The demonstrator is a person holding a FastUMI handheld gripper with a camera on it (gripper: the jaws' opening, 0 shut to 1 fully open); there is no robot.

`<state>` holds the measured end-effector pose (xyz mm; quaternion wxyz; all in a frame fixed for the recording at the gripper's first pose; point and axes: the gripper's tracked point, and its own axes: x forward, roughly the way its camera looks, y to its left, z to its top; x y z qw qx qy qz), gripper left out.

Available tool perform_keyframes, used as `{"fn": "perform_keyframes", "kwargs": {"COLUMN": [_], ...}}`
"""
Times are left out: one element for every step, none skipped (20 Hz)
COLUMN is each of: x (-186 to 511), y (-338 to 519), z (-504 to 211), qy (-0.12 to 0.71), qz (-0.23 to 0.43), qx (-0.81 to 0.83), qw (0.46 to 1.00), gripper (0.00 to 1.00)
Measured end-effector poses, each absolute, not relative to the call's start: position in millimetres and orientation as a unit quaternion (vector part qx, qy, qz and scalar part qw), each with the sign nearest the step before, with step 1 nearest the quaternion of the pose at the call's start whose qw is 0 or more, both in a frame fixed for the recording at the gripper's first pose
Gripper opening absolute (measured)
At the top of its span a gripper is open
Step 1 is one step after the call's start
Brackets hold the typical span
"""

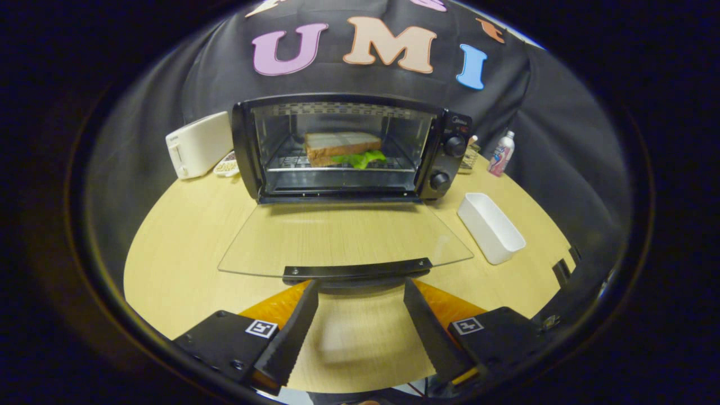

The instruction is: Open the toaster oven, put the food inside, and close the toaster oven door.

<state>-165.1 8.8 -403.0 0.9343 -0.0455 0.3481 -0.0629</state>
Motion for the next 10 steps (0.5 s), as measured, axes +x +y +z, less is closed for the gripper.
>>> {"fn": "perform_keyframes", "kwargs": {"x": [-162.4,-159.0,-155.4,-151.4,-147.4,-142.4,-137.8,-132.4,-127.7,-122.8], "y": [9.3,9.1,9.9,9.9,10.7,10.7,11.7,13.9,15.8,19.0], "z": [-395.1,-388.3,-380.7,-373.7,-366.0,-357.7,-349.5,-341.4,-337.5,-333.6], "qy": [0.340,0.332,0.324,0.316,0.308,0.299,0.289,0.280,0.273,0.266], "qz": [-0.063,-0.062,-0.060,-0.058,-0.057,-0.056,-0.058,-0.057,-0.054,-0.051], "qx": [-0.044,-0.044,-0.045,-0.048,-0.049,-0.048,-0.044,-0.038,-0.031,-0.025], "qw": [0.937,0.940,0.943,0.946,0.948,0.951,0.955,0.958,0.960,0.962], "gripper": [0.97,0.97,0.97,0.97,0.97,0.97,0.97,0.97,0.96,0.96]}}
